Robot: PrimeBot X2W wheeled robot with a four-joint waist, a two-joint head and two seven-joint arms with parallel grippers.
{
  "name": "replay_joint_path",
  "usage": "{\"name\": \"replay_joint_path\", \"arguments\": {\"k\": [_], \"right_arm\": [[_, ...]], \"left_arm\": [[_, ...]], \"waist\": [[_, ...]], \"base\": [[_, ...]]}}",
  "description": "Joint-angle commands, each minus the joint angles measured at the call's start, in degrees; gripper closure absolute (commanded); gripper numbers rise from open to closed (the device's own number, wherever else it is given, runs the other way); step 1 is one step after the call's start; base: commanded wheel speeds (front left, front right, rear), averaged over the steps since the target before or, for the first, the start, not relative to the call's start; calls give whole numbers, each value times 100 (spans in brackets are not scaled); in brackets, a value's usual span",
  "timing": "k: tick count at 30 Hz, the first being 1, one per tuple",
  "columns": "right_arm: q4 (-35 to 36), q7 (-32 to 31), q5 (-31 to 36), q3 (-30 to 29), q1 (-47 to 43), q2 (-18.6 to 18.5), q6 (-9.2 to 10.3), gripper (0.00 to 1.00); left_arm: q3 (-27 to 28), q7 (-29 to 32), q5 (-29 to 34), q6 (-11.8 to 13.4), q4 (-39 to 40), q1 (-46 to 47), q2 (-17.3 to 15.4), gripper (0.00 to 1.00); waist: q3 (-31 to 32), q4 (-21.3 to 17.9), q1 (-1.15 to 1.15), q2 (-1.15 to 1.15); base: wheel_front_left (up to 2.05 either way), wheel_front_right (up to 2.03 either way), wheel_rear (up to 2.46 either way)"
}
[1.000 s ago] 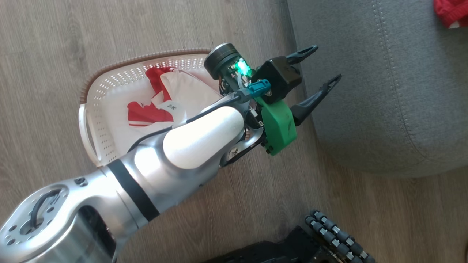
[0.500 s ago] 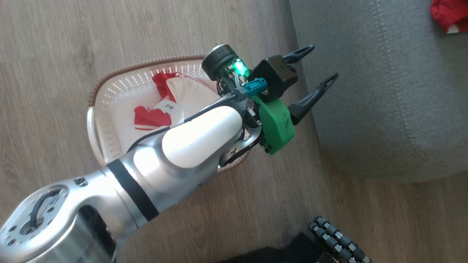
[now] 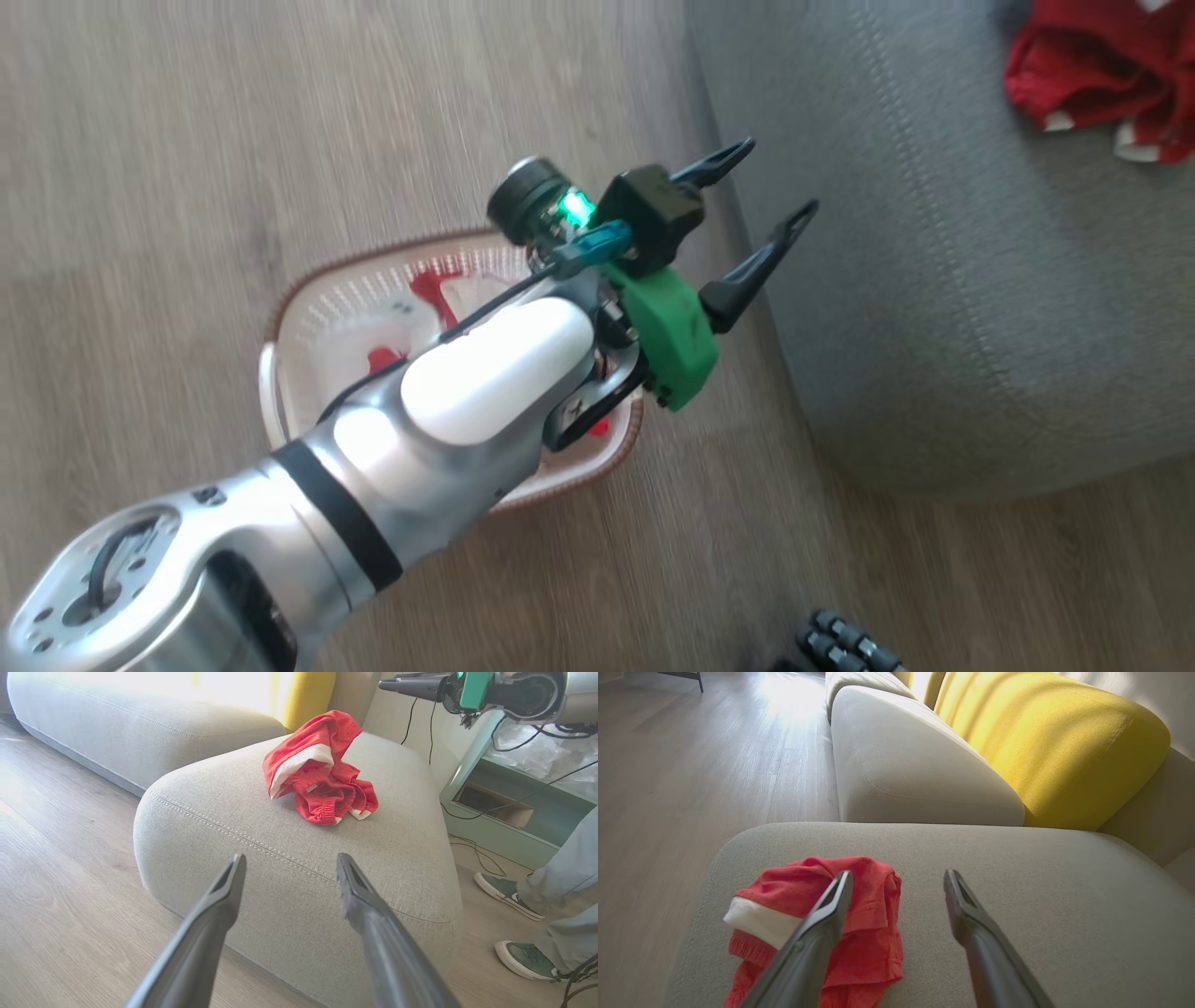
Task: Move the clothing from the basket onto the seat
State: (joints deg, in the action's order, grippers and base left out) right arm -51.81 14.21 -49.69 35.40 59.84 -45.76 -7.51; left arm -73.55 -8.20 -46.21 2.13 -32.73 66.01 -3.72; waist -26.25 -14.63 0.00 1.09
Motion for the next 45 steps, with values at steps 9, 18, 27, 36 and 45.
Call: {"name": "replay_joint_path", "arguments": {"k": [9,18,27,36,45], "right_arm": [[1190,77,332,-387,-652,-82,2,0],[2544,78,558,-999,-1724,465,2,0],[3246,78,1055,-1839,-2899,959,2,0],[4056,78,1539,-2487,-4087,1628,2,0],[4552,78,1890,-2944,-5004,2338,2,0]], "left_arm": [[590,-381,-395,293,192,-431,-415,0],[1078,-567,-663,845,473,-1130,-1112,0],[1471,-659,-709,1328,981,-1927,-1633,0],[2261,-678,-354,1832,1649,-2950,-2073,0],[3258,-679,258,2122,2234,-4156,-2119,0]], "waist": [[1080,175,0,0],[1668,572,0,0],[2037,981,0,0],[2255,1215,0,0],[2373,1327,0,0]], "base": [[0,0,0],[0,0,0],[0,0,0],[0,0,0],[0,0,0]]}}
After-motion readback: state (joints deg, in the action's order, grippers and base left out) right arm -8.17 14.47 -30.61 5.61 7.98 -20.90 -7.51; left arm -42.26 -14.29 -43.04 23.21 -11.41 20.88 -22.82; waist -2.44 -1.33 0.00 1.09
